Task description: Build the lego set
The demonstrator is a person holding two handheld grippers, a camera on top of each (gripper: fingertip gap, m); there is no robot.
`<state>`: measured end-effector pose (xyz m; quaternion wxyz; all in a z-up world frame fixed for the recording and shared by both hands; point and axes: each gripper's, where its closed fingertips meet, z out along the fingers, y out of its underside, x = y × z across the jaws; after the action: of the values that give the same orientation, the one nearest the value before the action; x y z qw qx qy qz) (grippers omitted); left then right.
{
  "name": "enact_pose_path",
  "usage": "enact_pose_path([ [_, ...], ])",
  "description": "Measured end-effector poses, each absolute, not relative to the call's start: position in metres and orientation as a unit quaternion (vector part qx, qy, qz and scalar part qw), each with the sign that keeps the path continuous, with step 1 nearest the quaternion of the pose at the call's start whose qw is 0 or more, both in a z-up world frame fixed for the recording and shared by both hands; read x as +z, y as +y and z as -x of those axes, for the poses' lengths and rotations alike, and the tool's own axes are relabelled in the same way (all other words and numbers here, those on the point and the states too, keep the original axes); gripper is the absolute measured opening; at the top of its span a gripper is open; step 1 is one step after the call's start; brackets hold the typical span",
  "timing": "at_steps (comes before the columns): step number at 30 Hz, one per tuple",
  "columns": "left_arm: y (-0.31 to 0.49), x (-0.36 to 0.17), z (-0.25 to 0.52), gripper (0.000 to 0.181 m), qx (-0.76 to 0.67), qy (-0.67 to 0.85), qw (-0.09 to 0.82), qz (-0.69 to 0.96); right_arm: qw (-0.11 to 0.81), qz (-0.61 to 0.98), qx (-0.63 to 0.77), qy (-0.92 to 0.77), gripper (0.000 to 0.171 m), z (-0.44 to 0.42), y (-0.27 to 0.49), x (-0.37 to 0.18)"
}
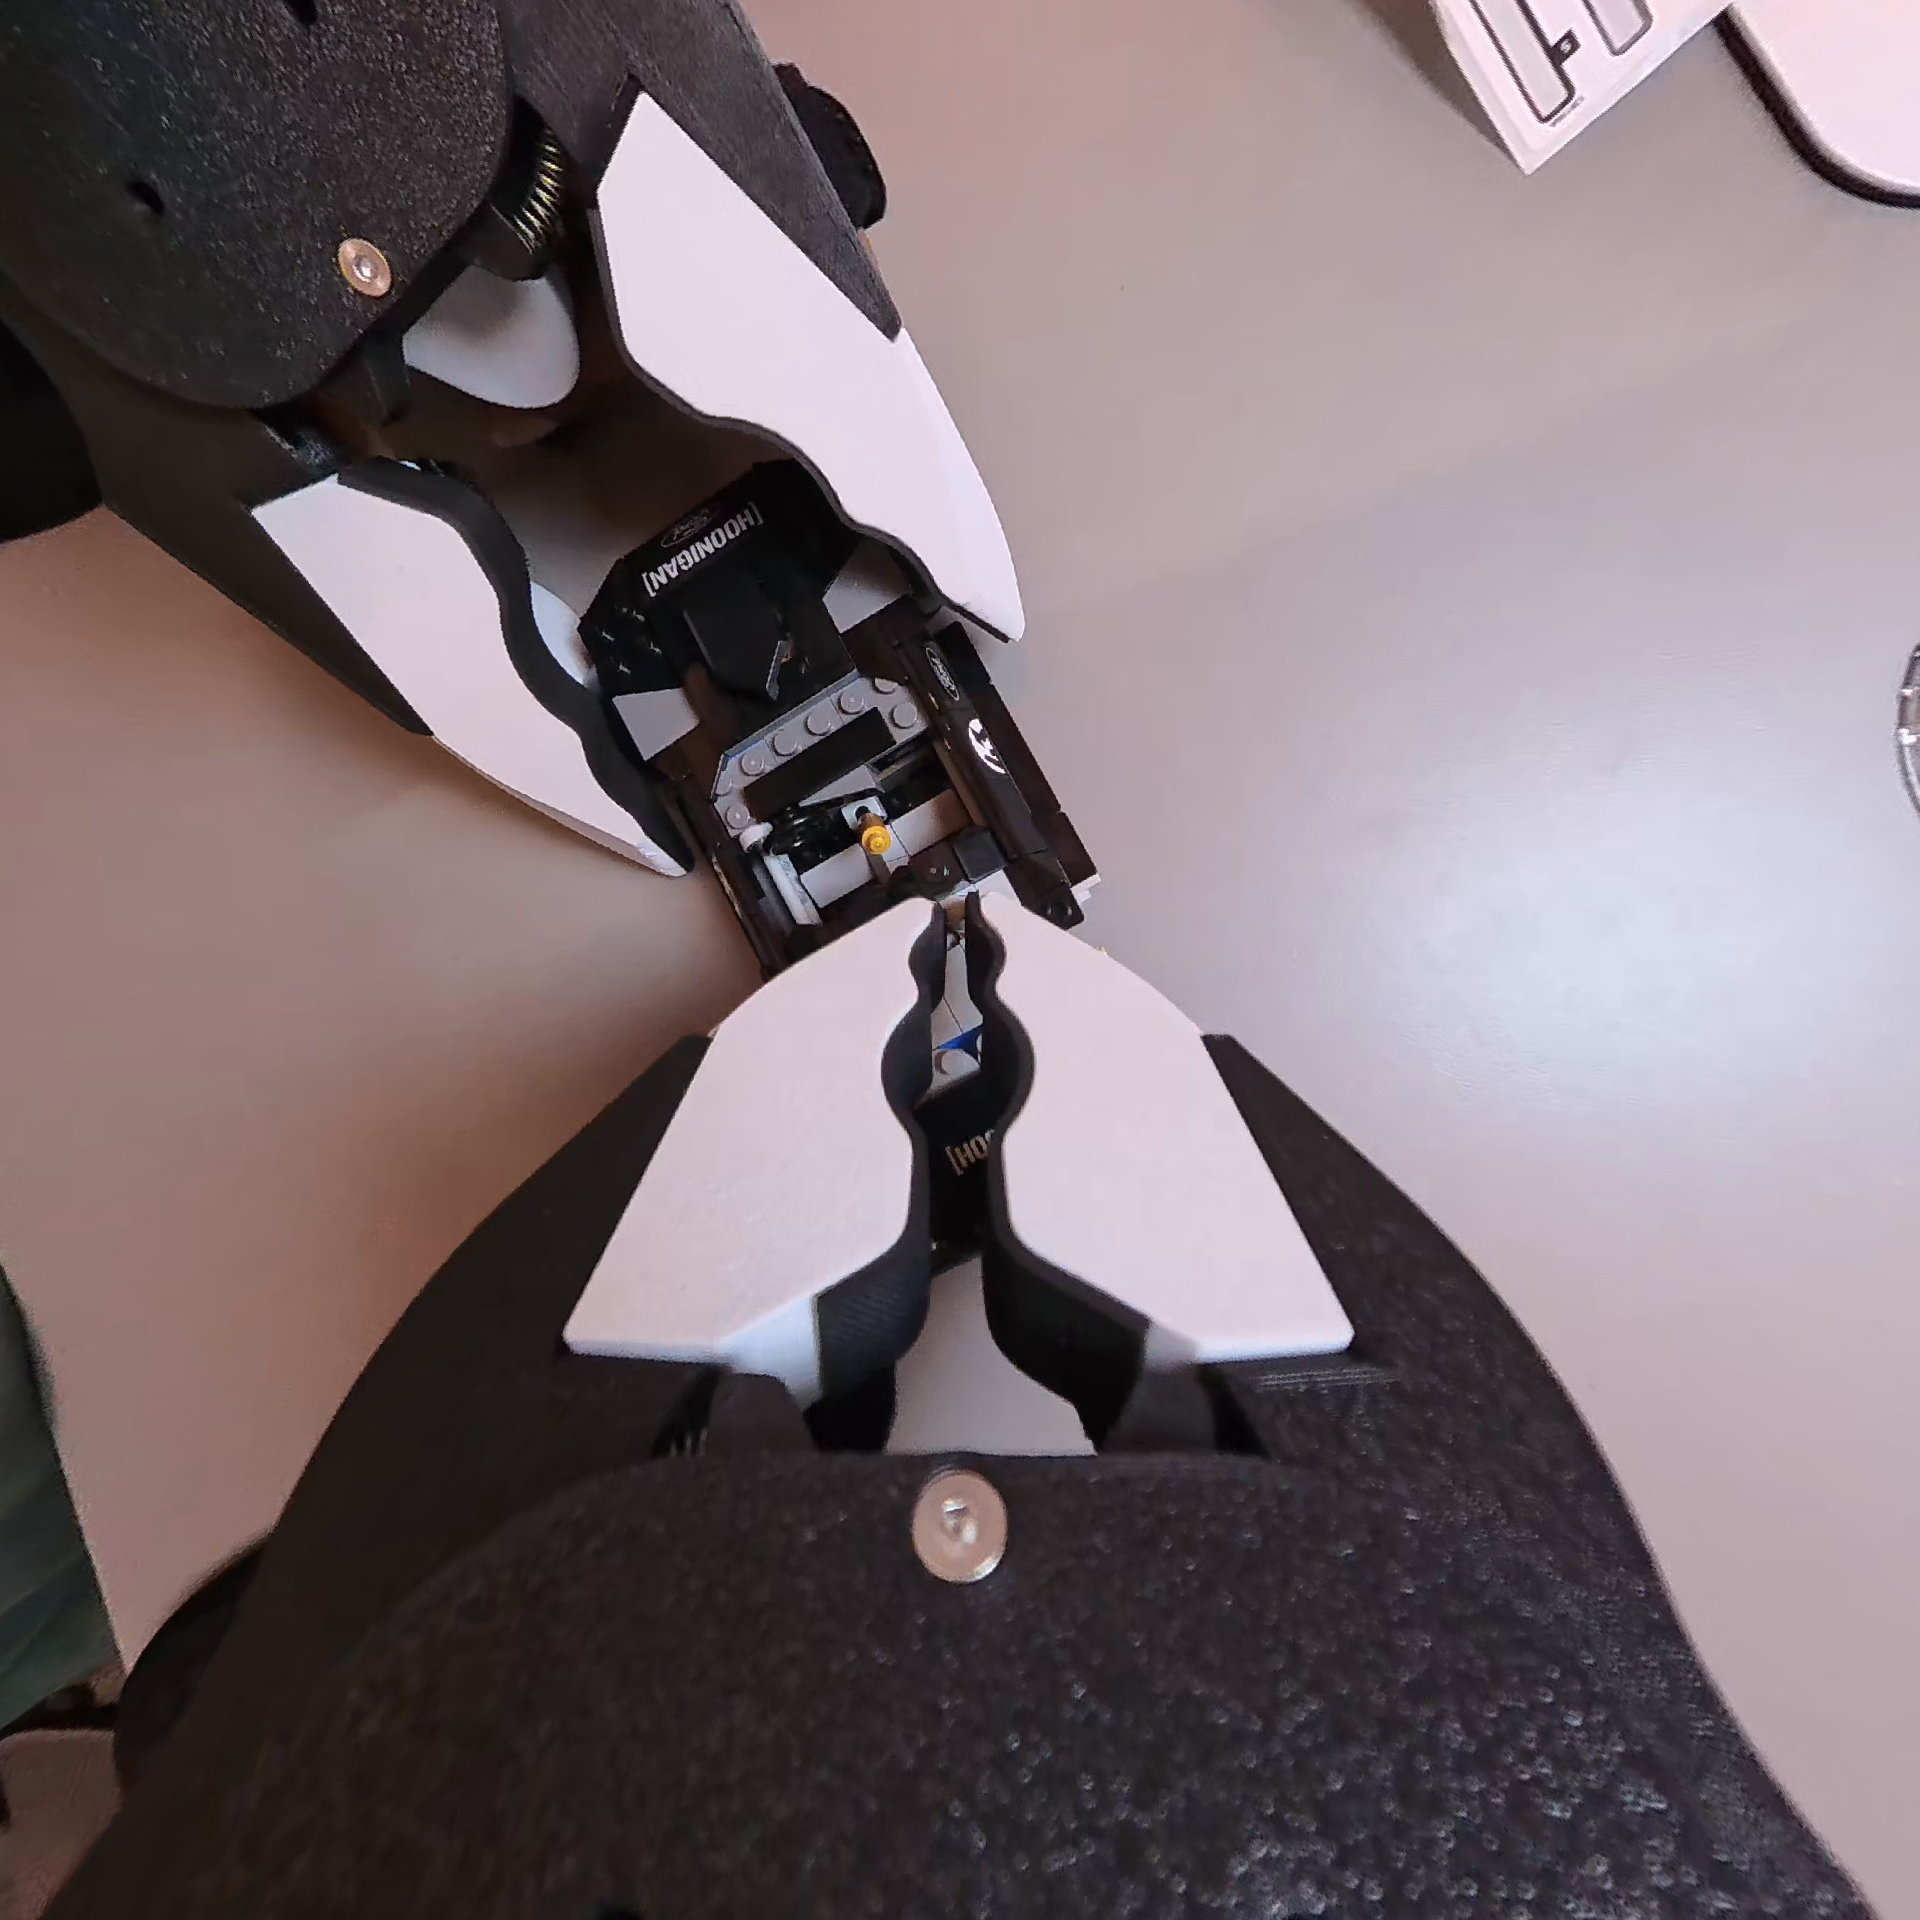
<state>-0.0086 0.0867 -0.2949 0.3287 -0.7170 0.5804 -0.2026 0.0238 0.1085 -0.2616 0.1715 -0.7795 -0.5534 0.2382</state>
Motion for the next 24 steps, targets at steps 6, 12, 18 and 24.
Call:
enact_pose_path([
  [6, 0.086, -0.295, 0.009, 0.088, -0.2, 0.584, 0.329, 0.715, 0.143, 0.784, 0.235, -0.557, 0.004, -0.025, 0.108, -0.262],
  [12, 0.086, -0.294, 0.008, 0.088, -0.199, 0.586, 0.328, 0.713, 0.135, 0.788, 0.235, -0.553, 0.004, -0.025, 0.108, -0.262],
  [18, 0.087, -0.294, 0.009, 0.088, -0.197, 0.584, 0.329, 0.716, 0.173, 0.778, 0.235, -0.556, 0.007, -0.021, 0.112, -0.257],
  [24, 0.089, -0.294, 0.012, 0.089, -0.202, 0.574, 0.334, 0.72, 0.443, 0.689, 0.323, -0.474, 0.059, -0.029, 0.111, -0.188],
])
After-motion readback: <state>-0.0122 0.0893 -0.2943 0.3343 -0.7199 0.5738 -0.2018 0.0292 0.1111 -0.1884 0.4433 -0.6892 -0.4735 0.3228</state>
